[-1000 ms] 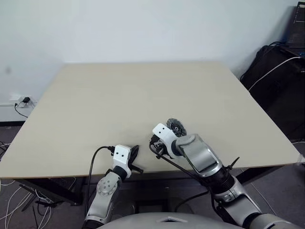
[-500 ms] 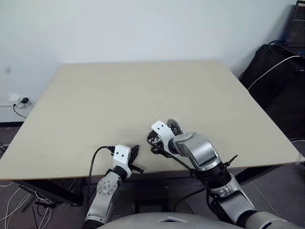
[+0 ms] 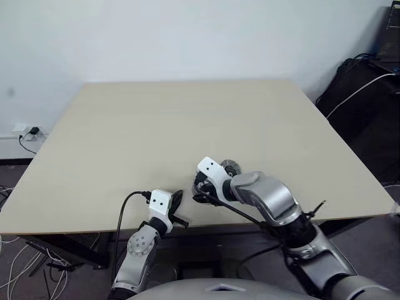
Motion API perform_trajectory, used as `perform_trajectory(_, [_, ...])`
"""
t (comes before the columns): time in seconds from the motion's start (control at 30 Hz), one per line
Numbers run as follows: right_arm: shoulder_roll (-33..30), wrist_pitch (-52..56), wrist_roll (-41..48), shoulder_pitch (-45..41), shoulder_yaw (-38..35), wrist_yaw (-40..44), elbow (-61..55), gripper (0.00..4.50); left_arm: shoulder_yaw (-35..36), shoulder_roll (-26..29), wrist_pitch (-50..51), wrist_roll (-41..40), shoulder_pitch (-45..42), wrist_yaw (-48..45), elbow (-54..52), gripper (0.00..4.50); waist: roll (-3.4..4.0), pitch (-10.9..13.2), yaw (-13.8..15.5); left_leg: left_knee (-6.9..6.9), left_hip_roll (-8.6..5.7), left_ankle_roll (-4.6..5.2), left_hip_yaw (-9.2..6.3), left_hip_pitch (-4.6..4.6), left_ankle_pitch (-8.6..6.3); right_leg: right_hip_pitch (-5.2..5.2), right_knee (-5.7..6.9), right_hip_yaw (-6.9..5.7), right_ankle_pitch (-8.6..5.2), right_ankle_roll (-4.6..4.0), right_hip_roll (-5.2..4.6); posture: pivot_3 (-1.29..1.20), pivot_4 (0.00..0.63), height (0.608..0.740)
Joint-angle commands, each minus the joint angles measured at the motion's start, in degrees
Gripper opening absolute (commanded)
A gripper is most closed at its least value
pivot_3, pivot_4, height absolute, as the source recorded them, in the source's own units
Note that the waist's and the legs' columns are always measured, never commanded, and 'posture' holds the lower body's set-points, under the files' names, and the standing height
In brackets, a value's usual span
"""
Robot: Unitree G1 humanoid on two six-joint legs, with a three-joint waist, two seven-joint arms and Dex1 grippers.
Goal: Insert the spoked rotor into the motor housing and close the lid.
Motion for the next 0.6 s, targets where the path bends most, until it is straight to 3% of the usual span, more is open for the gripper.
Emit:
perform_trajectory(0.03, [-3.1,-5.0,-0.3,-1.7,3.2,1.8,-2.2,1.93,-0.1,-0.5,-1.0,-0.6,-0.7,-0.5,-0.7,0.0,0.0,0.0,0.0,-0.01,0.01,0.06,0.0,0.0,0.03,0.0,0.01,0.01,0.0,0.0,0.0,0.0,0.0,0.74])
perform_trajectory(0.4, [-6.5,-12.4,-4.2,-1.3,8.5,0.9,2.6,1.93,0.0,-0.5,-2.2,-0.5,-0.9,-0.5,1.0,0.0,-0.02,0.0,0.5,0.04,0.0,0.07,-0.01,0.0,0.04,0.03,0.01,0.0,0.0,0.0,-0.02,0.0,0.0,0.74])
perform_trajectory(0.6, [-13.5,-25.7,-11.9,-3.2,14.9,5.8,1.5,1.93,0.1,-0.4,-2.4,-0.5,-0.7,-0.4,0.9,0.0,-0.02,0.0,0.9,0.06,-0.01,0.09,0.0,-0.01,0.04,0.04,-0.01,-0.02,0.01,0.02,-0.04,0.0,0.0,0.74])
